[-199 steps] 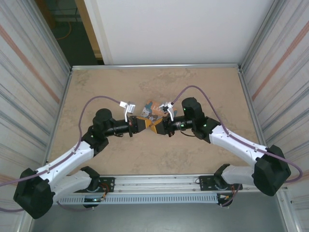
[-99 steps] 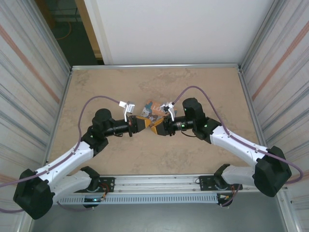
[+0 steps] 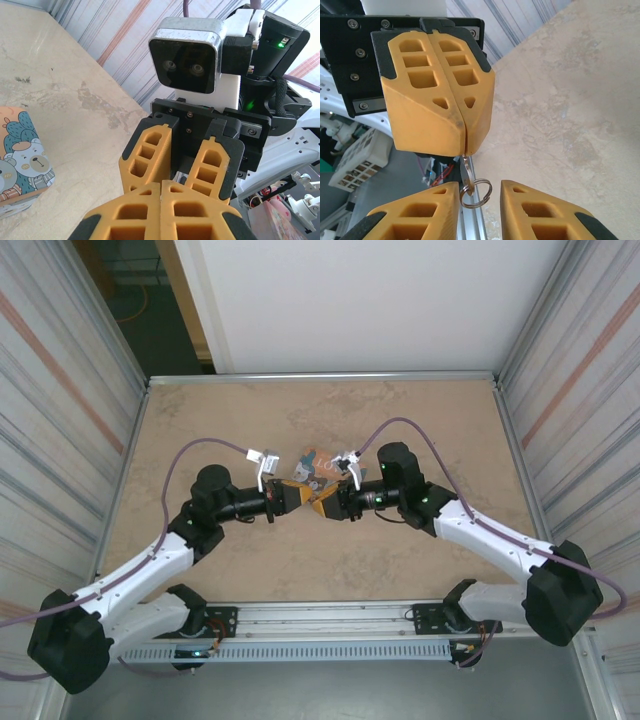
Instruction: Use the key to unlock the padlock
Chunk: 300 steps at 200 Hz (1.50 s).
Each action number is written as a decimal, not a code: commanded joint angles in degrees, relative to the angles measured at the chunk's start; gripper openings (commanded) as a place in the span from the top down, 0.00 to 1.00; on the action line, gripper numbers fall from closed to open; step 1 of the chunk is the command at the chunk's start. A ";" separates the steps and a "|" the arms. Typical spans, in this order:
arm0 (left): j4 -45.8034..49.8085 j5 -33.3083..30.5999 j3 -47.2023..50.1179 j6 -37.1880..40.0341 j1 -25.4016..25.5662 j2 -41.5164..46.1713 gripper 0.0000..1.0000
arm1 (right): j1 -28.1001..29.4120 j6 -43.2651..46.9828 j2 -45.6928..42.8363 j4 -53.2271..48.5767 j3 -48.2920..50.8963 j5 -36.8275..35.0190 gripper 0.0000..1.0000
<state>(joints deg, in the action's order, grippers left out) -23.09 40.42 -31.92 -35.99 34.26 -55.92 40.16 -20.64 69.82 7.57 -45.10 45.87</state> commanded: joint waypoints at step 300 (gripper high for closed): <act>-2.55 -4.87 3.00 -0.06 -0.20 3.75 0.49 | -1.74 3.50 -1.42 -8.11 -1.15 -5.15 1.00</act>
<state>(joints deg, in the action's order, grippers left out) -25.82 38.11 -30.06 -36.38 34.37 -54.65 39.51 -21.37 68.95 6.26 -45.23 43.27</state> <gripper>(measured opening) 0.406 0.046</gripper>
